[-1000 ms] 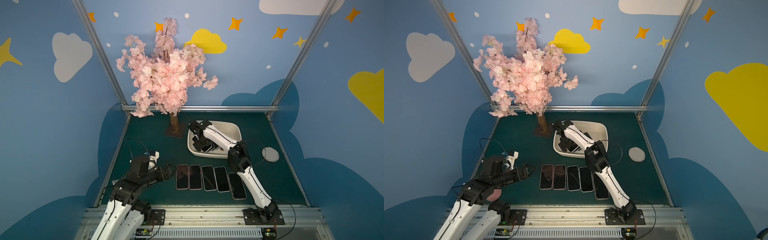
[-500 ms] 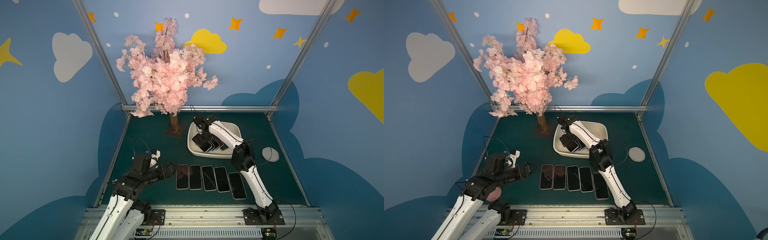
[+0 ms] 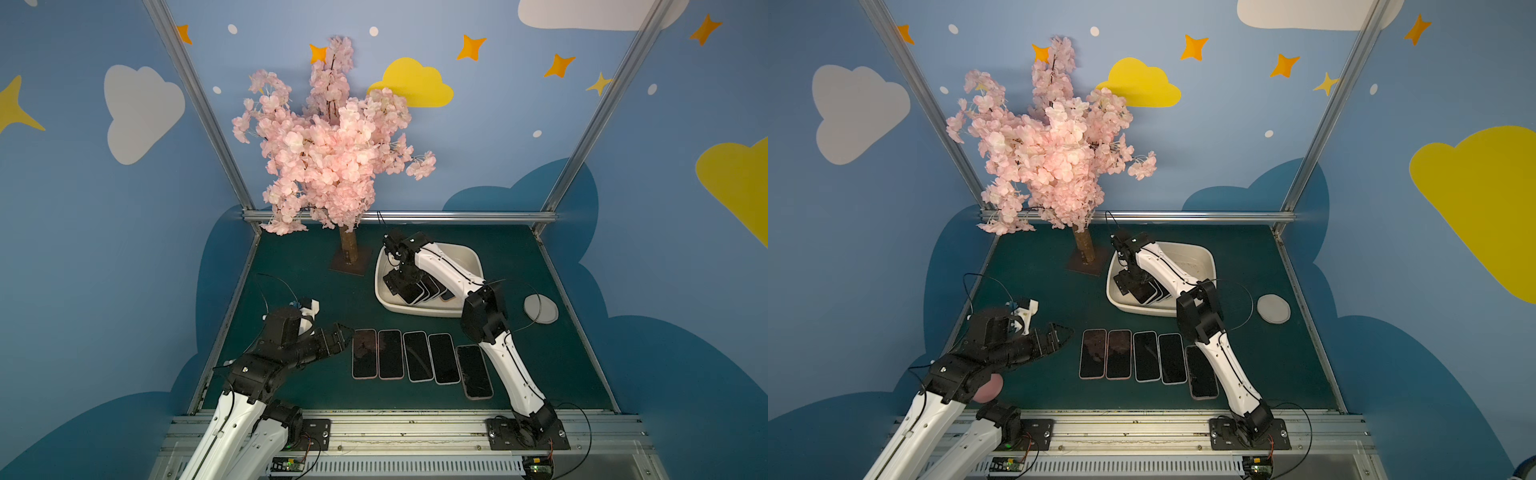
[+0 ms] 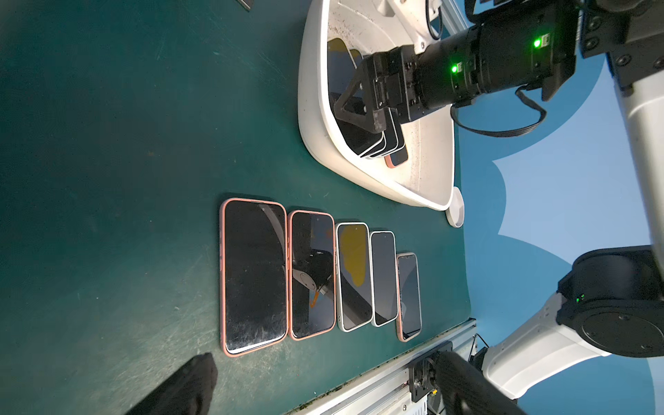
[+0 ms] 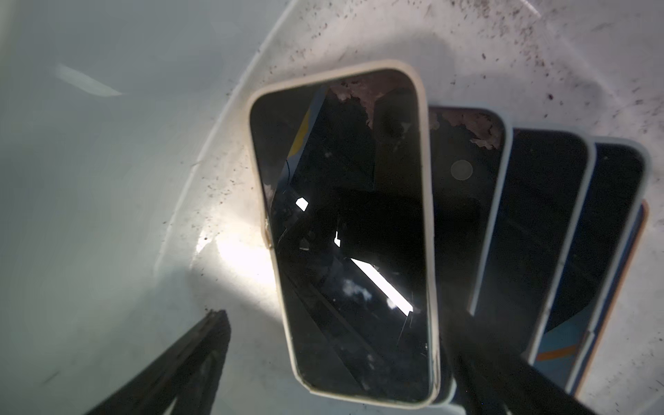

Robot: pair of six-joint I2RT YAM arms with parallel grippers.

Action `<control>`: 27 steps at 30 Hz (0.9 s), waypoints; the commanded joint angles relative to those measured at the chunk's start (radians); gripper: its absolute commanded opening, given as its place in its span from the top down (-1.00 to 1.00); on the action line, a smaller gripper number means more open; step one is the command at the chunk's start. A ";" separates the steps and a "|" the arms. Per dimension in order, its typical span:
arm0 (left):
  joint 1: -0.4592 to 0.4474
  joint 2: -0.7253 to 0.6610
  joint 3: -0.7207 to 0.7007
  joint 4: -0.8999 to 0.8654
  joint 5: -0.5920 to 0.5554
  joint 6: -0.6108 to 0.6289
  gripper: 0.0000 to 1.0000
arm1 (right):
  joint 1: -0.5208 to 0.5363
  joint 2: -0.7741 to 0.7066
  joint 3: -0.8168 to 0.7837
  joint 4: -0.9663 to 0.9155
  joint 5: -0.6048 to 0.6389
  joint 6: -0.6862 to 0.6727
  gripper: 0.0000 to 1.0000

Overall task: Take the phone out of the storage box
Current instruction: Pick up the phone from the storage box.

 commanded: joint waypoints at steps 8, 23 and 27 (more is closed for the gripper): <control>0.006 0.004 -0.026 0.020 -0.001 -0.008 -1.00 | 0.026 0.061 0.010 0.005 -0.014 -0.093 -0.97; 0.012 -0.037 -0.047 -0.016 0.008 -0.017 -1.00 | 0.038 0.125 -0.030 -0.037 0.172 -0.130 -0.92; 0.013 -0.036 -0.047 -0.013 0.010 -0.019 -1.00 | 0.023 0.126 -0.027 -0.069 0.193 -0.076 -0.72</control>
